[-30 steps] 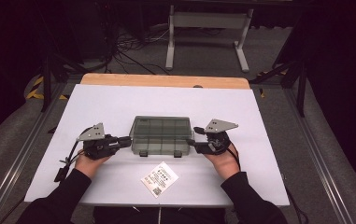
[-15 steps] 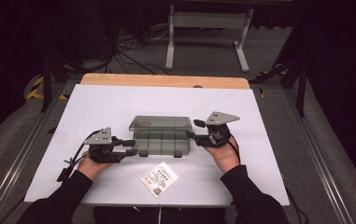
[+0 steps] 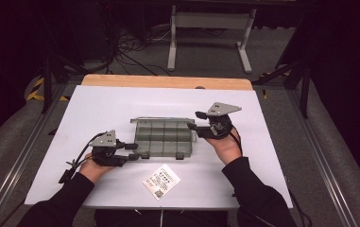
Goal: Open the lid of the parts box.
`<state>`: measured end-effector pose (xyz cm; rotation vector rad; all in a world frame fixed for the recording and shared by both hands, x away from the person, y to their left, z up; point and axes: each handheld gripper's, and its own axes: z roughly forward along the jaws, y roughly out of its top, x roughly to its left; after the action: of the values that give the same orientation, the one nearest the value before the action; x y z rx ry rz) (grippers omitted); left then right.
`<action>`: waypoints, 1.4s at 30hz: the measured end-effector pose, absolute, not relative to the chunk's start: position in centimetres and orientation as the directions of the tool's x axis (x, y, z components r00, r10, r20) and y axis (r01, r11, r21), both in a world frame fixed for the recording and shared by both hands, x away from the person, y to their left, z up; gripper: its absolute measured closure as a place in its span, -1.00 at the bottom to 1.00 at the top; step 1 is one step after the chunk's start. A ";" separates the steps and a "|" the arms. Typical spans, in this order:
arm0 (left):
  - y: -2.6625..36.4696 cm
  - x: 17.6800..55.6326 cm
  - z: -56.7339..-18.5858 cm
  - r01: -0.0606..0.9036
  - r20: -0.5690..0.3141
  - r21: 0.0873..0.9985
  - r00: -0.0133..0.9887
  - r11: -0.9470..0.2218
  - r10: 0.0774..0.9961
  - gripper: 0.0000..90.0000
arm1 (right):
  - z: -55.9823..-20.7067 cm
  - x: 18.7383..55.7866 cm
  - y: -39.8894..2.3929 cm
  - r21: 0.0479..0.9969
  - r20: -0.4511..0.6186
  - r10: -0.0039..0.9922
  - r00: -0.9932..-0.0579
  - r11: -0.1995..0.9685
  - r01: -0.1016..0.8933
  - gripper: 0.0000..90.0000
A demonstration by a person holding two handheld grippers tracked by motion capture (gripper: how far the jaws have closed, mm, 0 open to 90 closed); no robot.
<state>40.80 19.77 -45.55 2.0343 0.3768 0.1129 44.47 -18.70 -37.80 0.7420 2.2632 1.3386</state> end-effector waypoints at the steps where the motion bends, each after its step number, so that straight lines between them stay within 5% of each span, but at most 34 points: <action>1: 19.8 40.8 -45.5 0.216 -0.079 0.875 0.947 -0.432 0.312 0.23 | -37.7 44.6 -18.7 0.887 -0.074 0.628 -0.775 0.396 0.237 -0.02; 42: 19.7 40.8 -45.6 0.207 -0.069 0.874 0.948 -0.440 0.310 0.20 | -37.4 51.9 -17.2 0.870 -0.067 0.689 -0.722 0.395 0.296 0.31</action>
<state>40.78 19.72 -45.59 2.0420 0.3676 0.1225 51.91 -17.16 -37.36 0.8465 2.2388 1.2688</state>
